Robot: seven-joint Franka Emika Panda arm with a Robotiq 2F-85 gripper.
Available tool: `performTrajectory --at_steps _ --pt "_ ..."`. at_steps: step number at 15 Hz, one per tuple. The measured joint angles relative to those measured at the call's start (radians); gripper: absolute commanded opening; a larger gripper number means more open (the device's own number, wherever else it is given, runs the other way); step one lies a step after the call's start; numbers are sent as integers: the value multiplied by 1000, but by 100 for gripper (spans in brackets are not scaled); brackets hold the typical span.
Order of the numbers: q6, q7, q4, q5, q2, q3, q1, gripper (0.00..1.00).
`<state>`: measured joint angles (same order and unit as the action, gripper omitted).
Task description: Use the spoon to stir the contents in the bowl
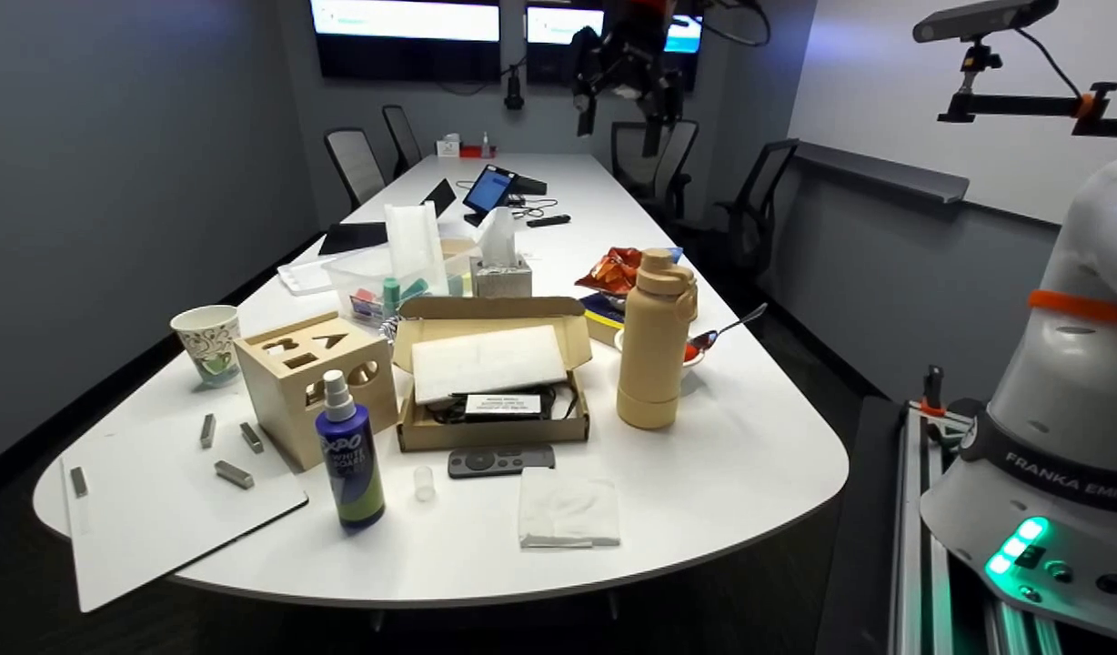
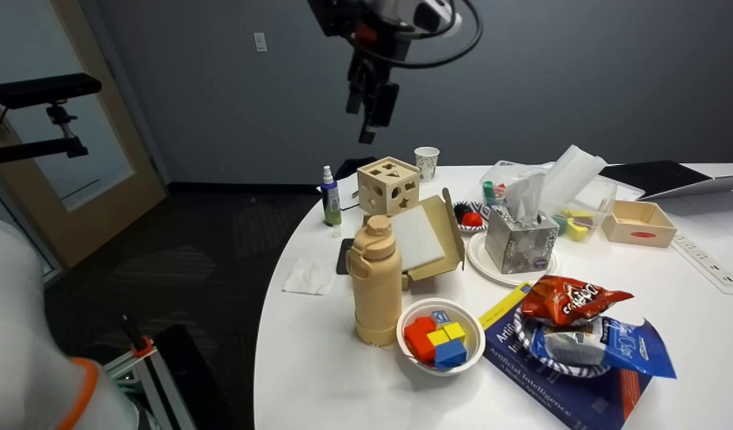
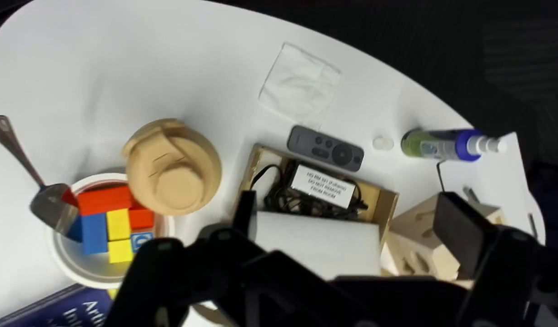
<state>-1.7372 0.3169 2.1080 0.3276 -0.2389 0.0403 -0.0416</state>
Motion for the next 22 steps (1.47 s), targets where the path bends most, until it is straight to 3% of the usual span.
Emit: performTrajectory --at_steps 4,8,13,17,22 --pt "13 52 26 -3 -42 86 -107 100" --pt "29 141 104 -53 -83 104 -174 100" --pt "31 215 272 -131 -179 92 -211 100" --pt "-64 213 427 -124 -284 98 -246 100" --pt "-83 213 458 -121 -324 98 -251 100"
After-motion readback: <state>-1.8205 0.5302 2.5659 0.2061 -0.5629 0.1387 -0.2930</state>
